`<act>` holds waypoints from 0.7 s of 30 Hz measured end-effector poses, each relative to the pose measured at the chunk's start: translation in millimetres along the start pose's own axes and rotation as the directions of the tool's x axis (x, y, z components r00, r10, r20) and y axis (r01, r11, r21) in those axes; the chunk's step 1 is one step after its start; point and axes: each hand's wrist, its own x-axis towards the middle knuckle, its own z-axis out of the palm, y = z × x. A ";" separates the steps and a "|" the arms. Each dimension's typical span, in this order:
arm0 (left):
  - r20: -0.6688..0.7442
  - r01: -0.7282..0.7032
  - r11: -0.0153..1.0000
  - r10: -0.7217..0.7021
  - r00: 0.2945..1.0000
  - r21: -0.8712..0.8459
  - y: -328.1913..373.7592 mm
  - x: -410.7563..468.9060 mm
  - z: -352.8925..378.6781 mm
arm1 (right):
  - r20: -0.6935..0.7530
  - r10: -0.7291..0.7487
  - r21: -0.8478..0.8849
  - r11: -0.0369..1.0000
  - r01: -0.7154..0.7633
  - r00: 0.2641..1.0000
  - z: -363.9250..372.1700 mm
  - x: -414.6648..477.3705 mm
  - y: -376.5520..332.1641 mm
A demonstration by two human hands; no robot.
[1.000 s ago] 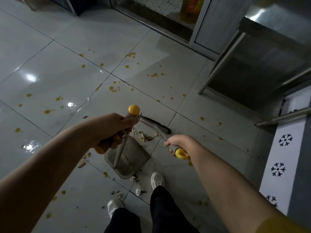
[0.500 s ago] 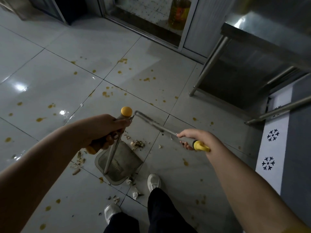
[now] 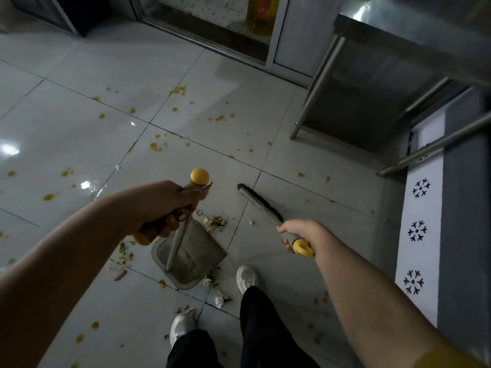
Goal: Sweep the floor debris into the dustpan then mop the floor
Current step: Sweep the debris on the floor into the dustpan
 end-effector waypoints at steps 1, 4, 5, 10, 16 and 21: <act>0.011 -0.012 1.000 0.011 1.000 0.014 -4.7 -1.6 -1.9 | 0.017 -0.001 0.029 1.000 0.001 1.000 11.3 -2.1 6.9; 0.034 -0.053 0.998 0.051 0.998 0.044 -18.7 -8.4 -6.4 | 0.062 -0.015 0.061 0.998 0.011 0.998 48.1 -7.0 22.7; 0.041 -0.066 0.997 0.064 0.997 0.051 -24.6 -12.2 -8.4 | 0.072 -0.032 0.059 0.998 0.027 0.997 62.1 -7.4 28.5; 0.078 -0.134 0.986 0.127 0.989 0.101 -59.1 -35.7 -17.8 | 0.210 0.017 0.128 0.991 -0.045 0.978 129.4 -15.5 57.7; 0.123 -0.171 0.974 0.154 0.980 0.148 -86.3 -59.4 -21.1 | 0.300 0.080 0.127 0.984 -0.123 0.951 142.6 -47.2 80.4; 0.105 -0.198 0.971 0.185 0.977 0.131 -94.4 -70.3 -21.3 | 0.209 0.083 0.124 0.986 -0.111 0.974 139.3 -60.0 92.3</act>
